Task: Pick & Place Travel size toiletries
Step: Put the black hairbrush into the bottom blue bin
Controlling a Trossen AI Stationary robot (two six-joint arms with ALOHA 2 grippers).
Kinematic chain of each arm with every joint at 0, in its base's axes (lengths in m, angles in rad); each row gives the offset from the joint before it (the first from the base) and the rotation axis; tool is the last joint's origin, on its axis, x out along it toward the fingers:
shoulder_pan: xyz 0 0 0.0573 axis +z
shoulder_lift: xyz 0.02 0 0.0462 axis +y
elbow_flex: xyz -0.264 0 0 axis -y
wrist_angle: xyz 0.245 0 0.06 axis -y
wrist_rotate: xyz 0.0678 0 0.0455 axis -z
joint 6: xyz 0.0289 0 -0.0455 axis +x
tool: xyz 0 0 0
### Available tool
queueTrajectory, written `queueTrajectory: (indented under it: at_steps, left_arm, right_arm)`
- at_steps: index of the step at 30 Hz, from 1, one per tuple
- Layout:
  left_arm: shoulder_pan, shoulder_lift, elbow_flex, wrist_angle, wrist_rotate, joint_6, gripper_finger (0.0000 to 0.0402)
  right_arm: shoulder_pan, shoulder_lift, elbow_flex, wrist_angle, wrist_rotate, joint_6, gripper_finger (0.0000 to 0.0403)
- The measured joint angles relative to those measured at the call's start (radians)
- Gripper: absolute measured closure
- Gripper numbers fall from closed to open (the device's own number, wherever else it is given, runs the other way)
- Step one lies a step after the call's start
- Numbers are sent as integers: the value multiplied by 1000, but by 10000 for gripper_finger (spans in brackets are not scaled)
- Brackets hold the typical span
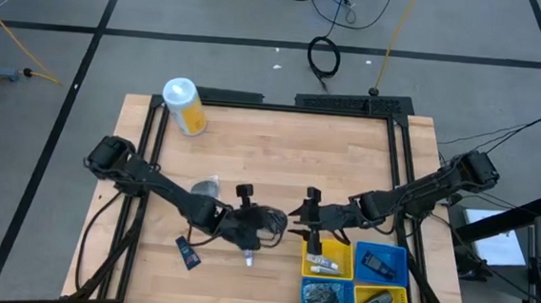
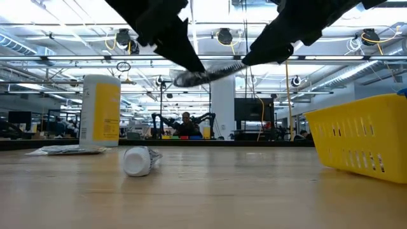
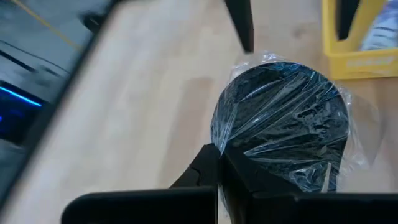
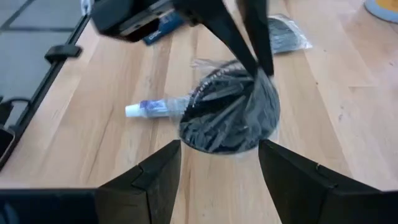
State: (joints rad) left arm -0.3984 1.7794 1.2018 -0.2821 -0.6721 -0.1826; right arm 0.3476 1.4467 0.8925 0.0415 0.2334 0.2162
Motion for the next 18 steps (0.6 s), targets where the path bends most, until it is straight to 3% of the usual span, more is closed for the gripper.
queueTrajectory:
  at_steps: [18]
  left_arm:
    - [-25, 0, 1, -75, -404, 7, 401]
  right_arm:
    - [-74, 0, 0, 83, 0, 168, 195]
